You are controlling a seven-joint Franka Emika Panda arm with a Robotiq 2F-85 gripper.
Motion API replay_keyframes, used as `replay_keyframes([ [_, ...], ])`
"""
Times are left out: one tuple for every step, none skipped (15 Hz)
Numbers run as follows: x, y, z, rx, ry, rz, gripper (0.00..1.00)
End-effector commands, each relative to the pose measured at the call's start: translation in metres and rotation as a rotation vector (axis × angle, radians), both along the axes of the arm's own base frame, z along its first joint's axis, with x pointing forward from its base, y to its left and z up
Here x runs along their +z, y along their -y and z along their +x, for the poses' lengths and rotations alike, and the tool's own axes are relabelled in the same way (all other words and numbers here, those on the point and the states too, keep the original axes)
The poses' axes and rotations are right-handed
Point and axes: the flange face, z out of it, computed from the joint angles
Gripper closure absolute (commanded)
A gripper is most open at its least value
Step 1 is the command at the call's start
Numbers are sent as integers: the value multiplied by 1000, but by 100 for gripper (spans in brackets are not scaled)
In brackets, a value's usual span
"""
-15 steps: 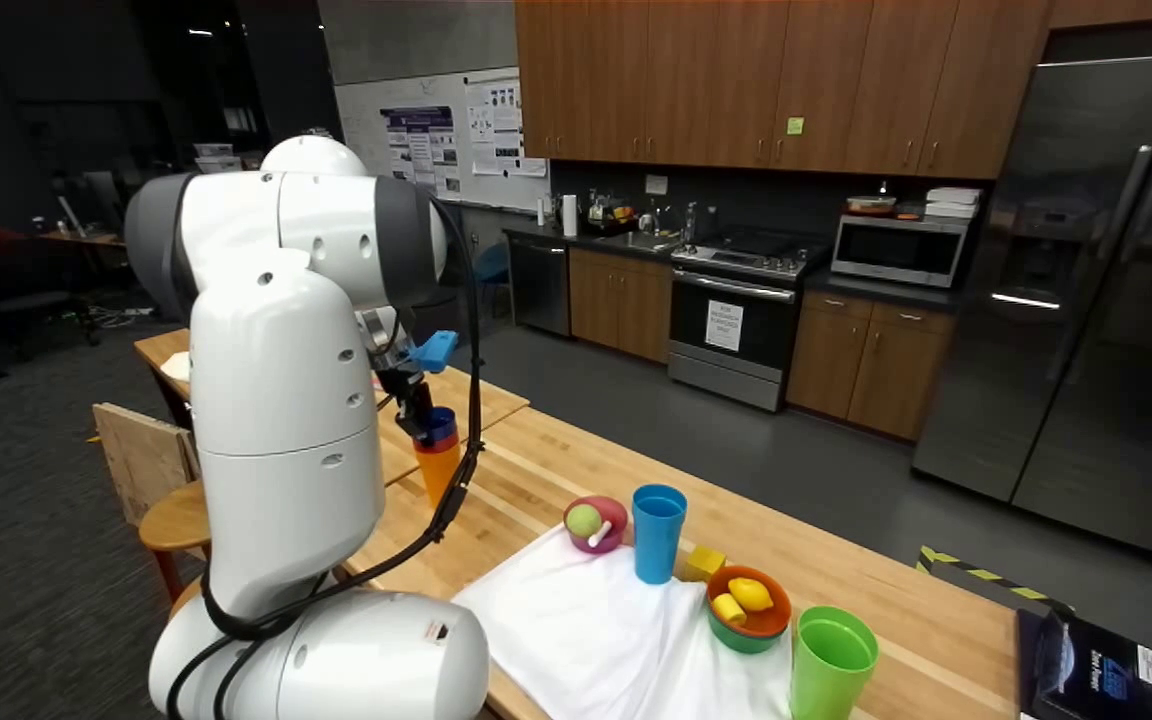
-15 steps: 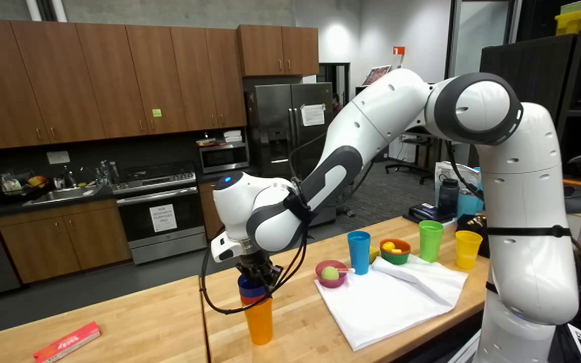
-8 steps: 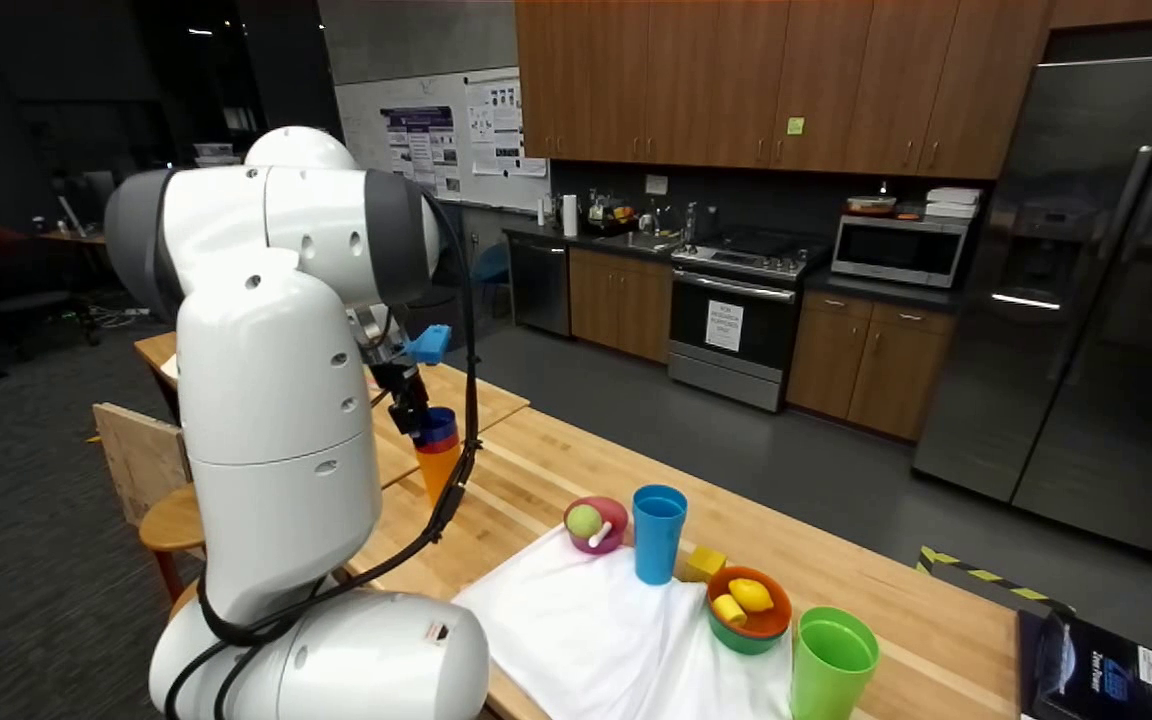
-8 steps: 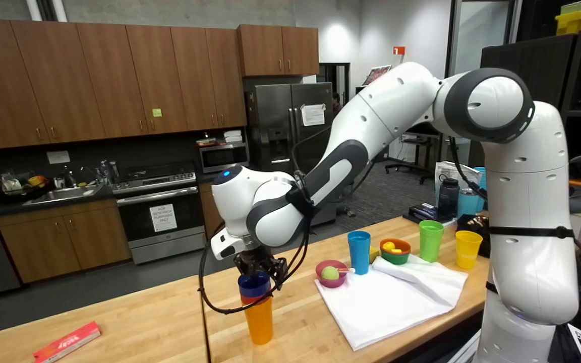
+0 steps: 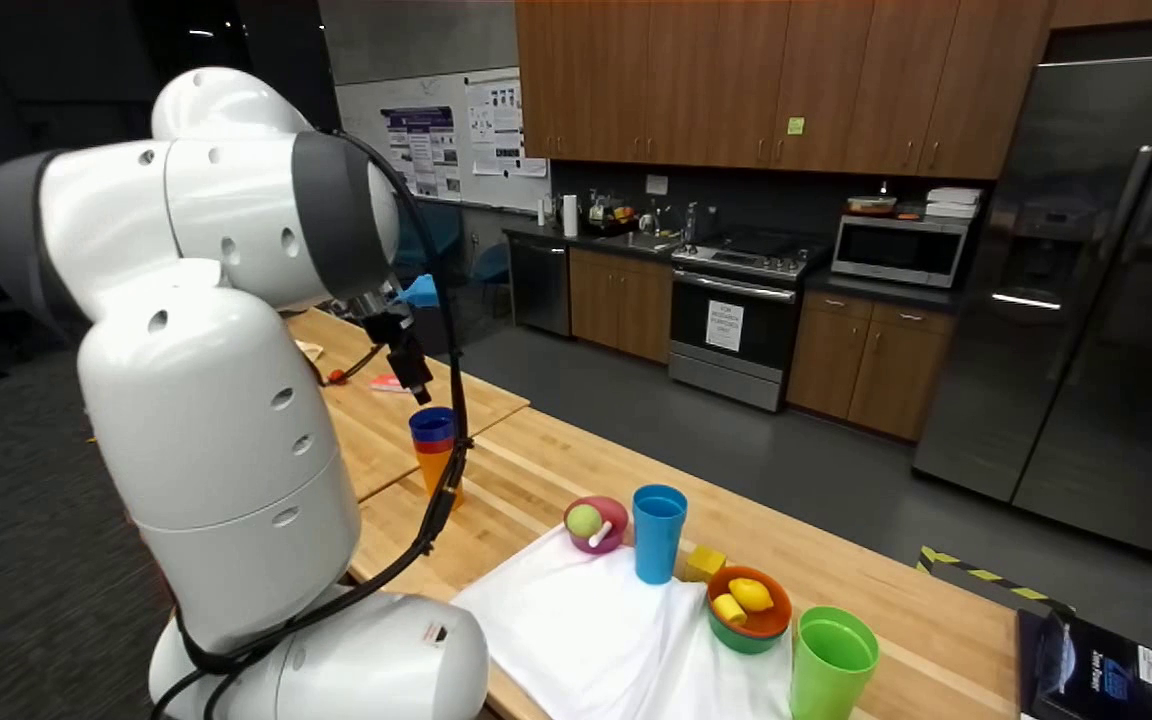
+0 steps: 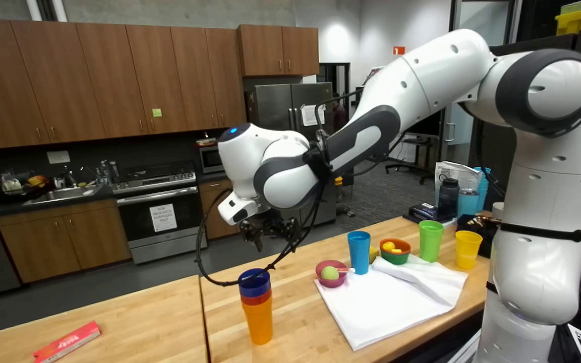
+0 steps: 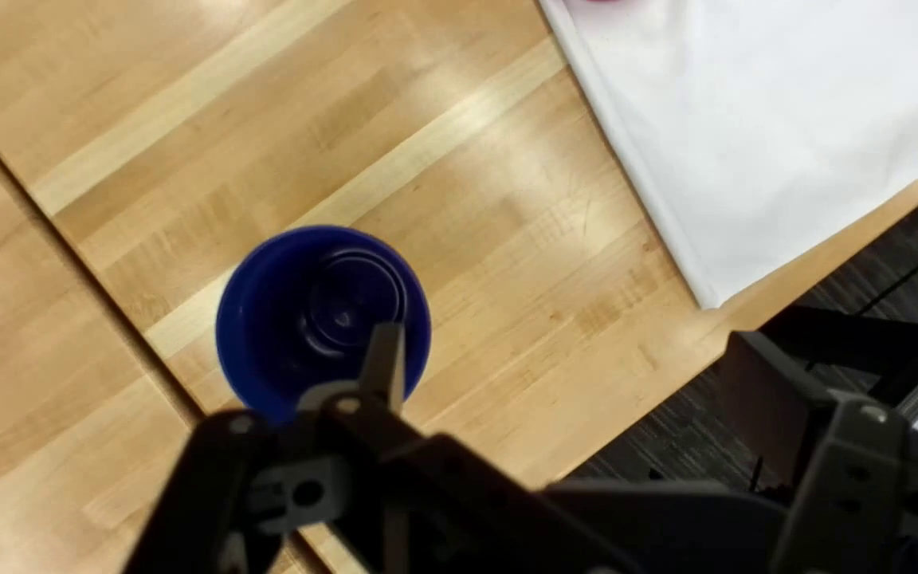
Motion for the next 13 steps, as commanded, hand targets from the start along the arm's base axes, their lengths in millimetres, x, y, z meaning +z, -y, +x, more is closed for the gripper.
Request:
replay_keyframes([
  [38, 50, 7, -94, 55, 27, 0],
  [46, 67, 13, -147, 60, 41, 0],
  [51, 89, 20, -219, 65, 60, 0],
  [55, 110, 26, -271, 60, 74, 0],
  [60, 131, 34, -327, 60, 85, 0],
  [50, 97, 35, -239, 52, 58, 0],
  [53, 109, 40, -255, 53, 61, 0],
  [52, 112, 41, -258, 51, 61, 0],
  [51, 110, 41, -255, 48, 60, 0],
  [49, 106, 40, -248, 45, 58, 0],
  [47, 101, 38, -239, 42, 56, 0],
  [45, 94, 34, -231, 41, 54, 0],
  [45, 89, 32, -226, 42, 54, 0],
])
